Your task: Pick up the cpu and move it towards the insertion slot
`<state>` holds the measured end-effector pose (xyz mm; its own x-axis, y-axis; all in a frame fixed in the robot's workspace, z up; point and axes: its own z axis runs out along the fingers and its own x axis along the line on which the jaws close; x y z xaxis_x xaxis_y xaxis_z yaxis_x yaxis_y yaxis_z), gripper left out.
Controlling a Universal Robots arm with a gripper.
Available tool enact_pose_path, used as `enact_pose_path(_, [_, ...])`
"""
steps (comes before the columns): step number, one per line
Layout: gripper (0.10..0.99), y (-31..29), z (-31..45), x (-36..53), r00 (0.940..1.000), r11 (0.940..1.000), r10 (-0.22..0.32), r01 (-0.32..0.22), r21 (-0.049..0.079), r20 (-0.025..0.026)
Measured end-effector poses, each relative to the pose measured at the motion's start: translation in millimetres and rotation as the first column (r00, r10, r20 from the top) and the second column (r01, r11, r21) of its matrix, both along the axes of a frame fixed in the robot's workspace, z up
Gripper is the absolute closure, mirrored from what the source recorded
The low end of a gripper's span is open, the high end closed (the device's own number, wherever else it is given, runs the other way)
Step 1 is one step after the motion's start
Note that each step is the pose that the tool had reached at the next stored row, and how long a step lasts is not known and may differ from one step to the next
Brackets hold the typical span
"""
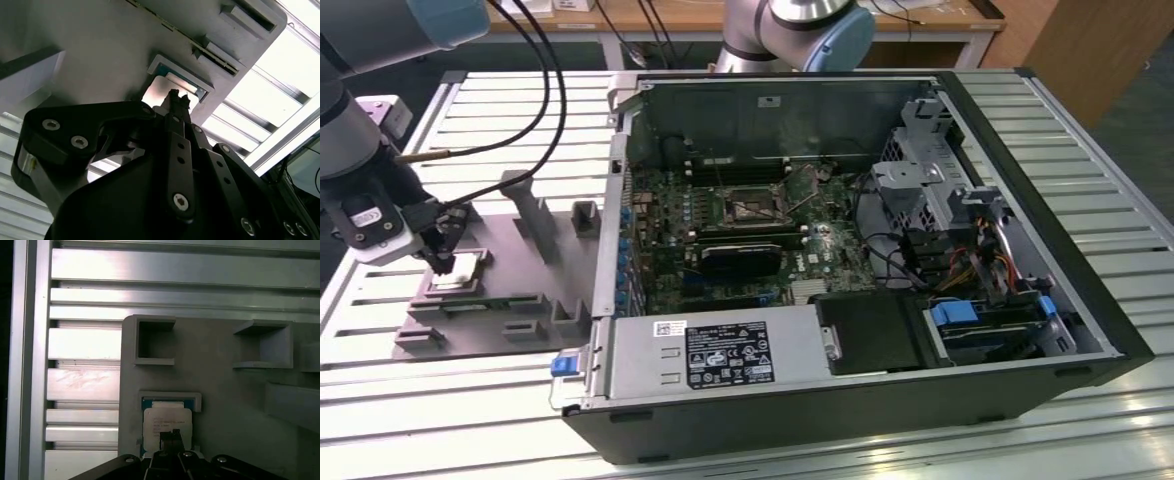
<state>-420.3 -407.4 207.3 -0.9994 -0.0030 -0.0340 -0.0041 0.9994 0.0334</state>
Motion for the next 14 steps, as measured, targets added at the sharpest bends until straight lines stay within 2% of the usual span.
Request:
enact_pose_path(7, [0.973,0.0,0.0,-0.2,1.0000,1.0000,0.000,0.000,0.000,0.0000])
enact_pose_path(8, [0.918,0.0,-0.1,-0.3,1.0000,1.0000,0.000,0.000,0.000,-0.0001])
enact_pose_path(9, [0.918,0.0,-0.1,-0.3,1.0000,1.0000,0.000,0.000,0.000,0.0000])
enact_pose_path(12, [0.733,0.0,-0.1,-0.4,1.0000,1.0000,0.000,0.000,0.000,-0.0001])
enact_pose_path(13, [0.733,0.0,-0.1,-0.4,1.0000,1.0000,0.000,0.000,0.000,0.0000])
enact_pose_path(14, [0.678,0.0,-0.1,-0.4,1.0000,1.0000,0.000,0.000,0.000,0.0000])
